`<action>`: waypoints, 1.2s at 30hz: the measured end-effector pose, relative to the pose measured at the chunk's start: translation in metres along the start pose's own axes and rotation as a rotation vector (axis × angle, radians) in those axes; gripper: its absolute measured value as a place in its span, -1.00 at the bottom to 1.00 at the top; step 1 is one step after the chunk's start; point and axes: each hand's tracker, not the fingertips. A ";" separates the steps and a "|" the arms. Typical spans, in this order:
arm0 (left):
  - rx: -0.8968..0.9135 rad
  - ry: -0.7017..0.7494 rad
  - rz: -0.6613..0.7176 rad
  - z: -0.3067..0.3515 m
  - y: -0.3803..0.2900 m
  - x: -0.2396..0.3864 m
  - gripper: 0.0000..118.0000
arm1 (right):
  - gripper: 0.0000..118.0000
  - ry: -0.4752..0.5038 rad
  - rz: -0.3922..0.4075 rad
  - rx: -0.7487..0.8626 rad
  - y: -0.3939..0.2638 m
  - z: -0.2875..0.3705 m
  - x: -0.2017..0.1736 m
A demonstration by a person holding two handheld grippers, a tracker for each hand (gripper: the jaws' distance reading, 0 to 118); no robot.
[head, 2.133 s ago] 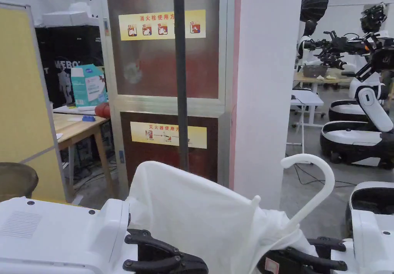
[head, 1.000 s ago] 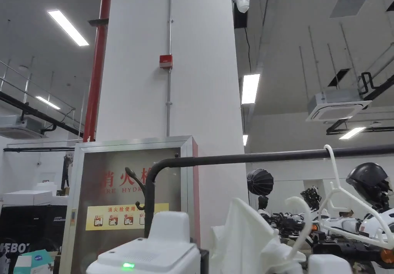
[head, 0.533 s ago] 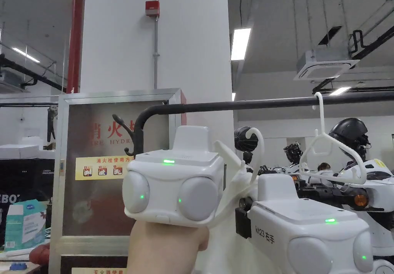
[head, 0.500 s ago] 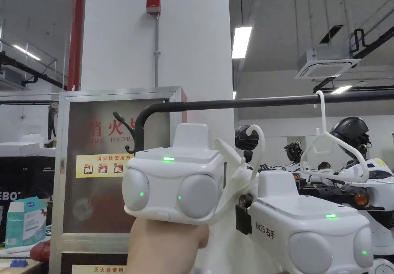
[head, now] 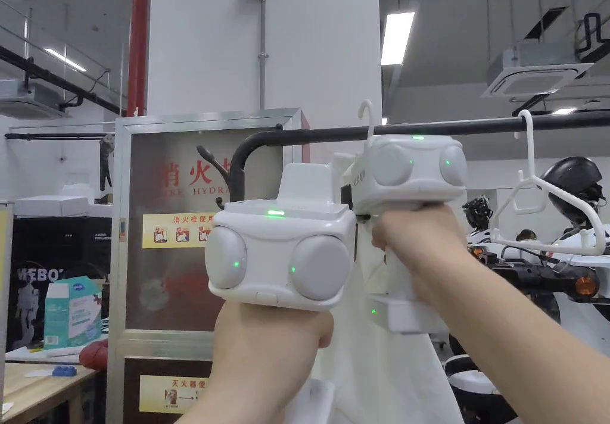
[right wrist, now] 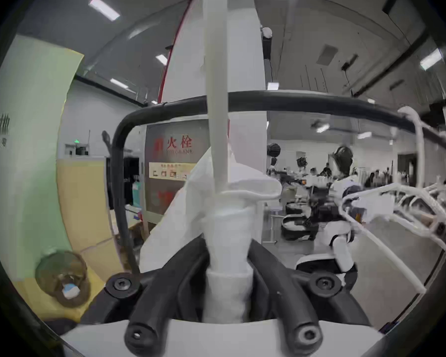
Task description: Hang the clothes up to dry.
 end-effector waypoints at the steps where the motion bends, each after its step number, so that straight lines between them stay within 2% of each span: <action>1: -0.005 0.004 0.005 -0.002 -0.001 -0.001 -1.00 | -0.92 -0.007 0.018 -0.023 0.007 -0.007 -0.003; 6: 0.002 0.028 -0.002 -0.004 -0.003 -0.008 -1.00 | -0.92 -0.032 0.006 -0.075 0.026 -0.030 -0.006; 9: -0.004 0.026 -0.006 -0.006 -0.004 -0.010 -1.00 | -0.92 -0.101 0.056 -0.110 0.033 -0.045 -0.005; 11: -0.012 0.030 -0.020 -0.008 -0.007 -0.011 -1.00 | -0.92 -0.105 -0.032 -0.148 0.030 -0.054 0.005; 12: -0.014 0.030 -0.015 -0.009 -0.008 -0.013 -1.00 | -0.92 -0.110 -0.025 -0.165 0.025 -0.059 0.007; 14: -0.024 0.031 -0.005 -0.011 -0.011 -0.015 -1.00 | -0.92 -0.143 0.066 -0.196 0.006 -0.065 0.006; 16: -0.028 0.032 0.003 -0.012 -0.013 -0.016 -1.00 | -0.92 -0.133 0.018 -0.130 0.001 -0.061 0.012; 20: -0.041 0.031 -0.010 -0.015 -0.016 -0.015 -1.00 | -0.87 -0.127 0.056 -0.116 -0.001 -0.055 0.013; 21: -0.047 0.026 -0.003 -0.016 -0.017 -0.015 -1.00 | -0.74 -0.128 0.059 -0.115 -0.001 -0.052 0.014; 22: -0.051 0.023 0.004 -0.016 -0.017 -0.015 -1.00 | -0.44 -0.132 0.058 -0.110 -0.001 -0.049 0.015; 23: -0.050 0.022 0.004 -0.015 -0.019 -0.014 -1.00 | 0.02 -0.130 0.049 -0.093 -0.002 -0.044 0.018; 24: -0.049 0.023 0.000 -0.015 -0.021 -0.013 -1.00 | 0.30 -0.121 0.043 -0.073 -0.003 -0.039 0.020; 25: -0.049 0.028 -0.012 -0.015 -0.022 -0.013 -1.00 | 0.44 -0.108 0.041 -0.049 -0.003 -0.031 0.022; 27: -0.049 0.029 -0.018 -0.015 -0.025 -0.014 -1.00 | 0.47 -0.074 0.030 0.035 -0.002 -0.017 0.024; 31: -0.069 0.029 -0.015 -0.018 -0.031 -0.016 -1.00 | 0.47 -0.028 0.067 0.127 -0.007 0.028 0.032; 36: -0.084 0.024 -0.021 -0.018 -0.037 -0.016 -1.00 | 0.47 0.032 0.113 0.378 -0.030 0.100 0.049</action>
